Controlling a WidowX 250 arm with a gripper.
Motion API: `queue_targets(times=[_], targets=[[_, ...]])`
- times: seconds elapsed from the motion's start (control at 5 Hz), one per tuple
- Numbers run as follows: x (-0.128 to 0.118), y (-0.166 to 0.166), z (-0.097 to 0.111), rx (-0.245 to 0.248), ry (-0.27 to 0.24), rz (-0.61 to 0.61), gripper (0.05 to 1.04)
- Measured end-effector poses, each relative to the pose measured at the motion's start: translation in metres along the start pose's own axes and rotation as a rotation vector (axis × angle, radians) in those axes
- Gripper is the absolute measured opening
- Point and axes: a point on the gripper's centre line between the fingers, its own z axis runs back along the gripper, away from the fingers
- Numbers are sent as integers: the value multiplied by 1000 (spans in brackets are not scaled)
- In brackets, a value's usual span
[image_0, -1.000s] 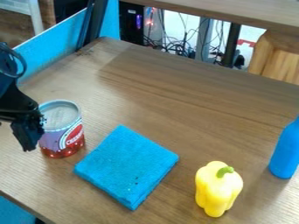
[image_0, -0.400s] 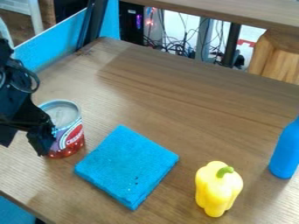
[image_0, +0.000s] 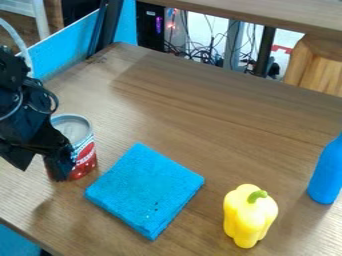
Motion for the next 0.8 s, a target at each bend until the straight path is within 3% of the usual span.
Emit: queue_targets(times=[0.4, 0.8], targets=[[41, -2, -14, 63, -60, -32, 1000], [87, -14, -22, 48, -102, -31, 1000]])
